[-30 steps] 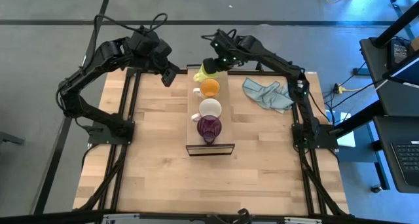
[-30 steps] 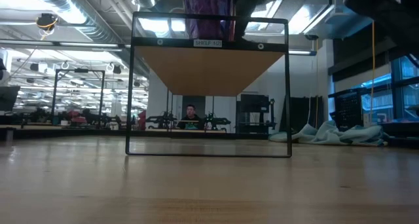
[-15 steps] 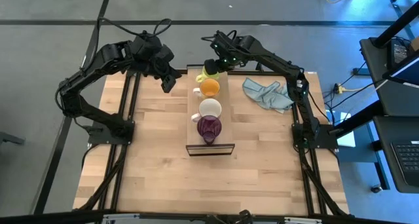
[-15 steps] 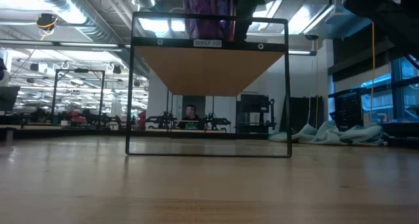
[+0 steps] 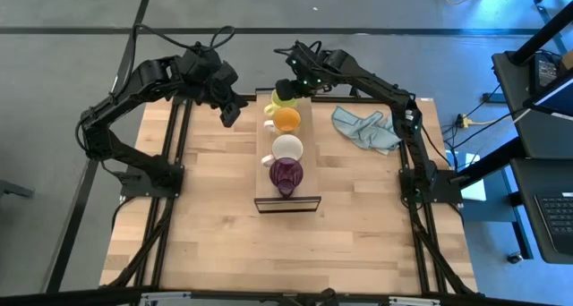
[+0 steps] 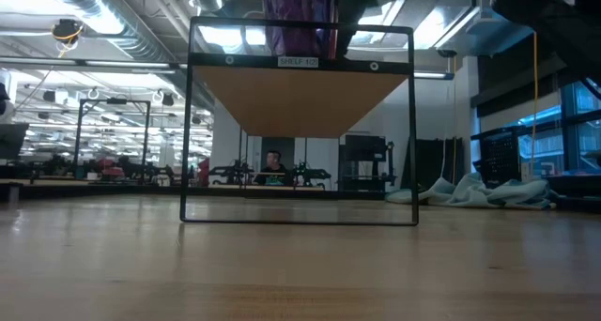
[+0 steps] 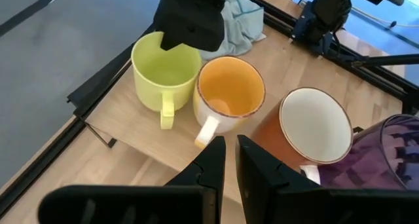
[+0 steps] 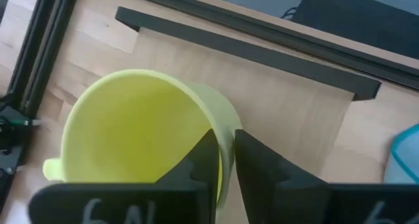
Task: Stack small to large cups/mugs on shelf
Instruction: Put the light yellow mug on the shelf
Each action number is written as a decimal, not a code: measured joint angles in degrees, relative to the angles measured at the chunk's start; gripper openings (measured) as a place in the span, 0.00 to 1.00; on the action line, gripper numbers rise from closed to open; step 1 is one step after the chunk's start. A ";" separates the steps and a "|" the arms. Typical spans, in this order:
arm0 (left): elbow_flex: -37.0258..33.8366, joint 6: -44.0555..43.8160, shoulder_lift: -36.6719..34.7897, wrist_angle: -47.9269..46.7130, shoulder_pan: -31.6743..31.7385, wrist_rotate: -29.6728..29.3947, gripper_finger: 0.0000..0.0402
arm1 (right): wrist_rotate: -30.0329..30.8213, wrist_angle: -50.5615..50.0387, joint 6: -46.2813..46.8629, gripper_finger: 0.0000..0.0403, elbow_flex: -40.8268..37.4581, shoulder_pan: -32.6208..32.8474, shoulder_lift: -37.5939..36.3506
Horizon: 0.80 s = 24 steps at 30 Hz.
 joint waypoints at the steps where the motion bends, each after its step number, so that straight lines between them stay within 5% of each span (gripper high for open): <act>1: 0.00 0.00 0.01 -0.19 0.00 0.00 0.08 | -0.10 0.17 0.00 0.13 0.00 0.02 0.00; 24: 0.00 2.64 0.00 -3.01 0.00 0.00 0.08 | -0.14 -0.46 0.19 0.13 0.00 0.42 0.00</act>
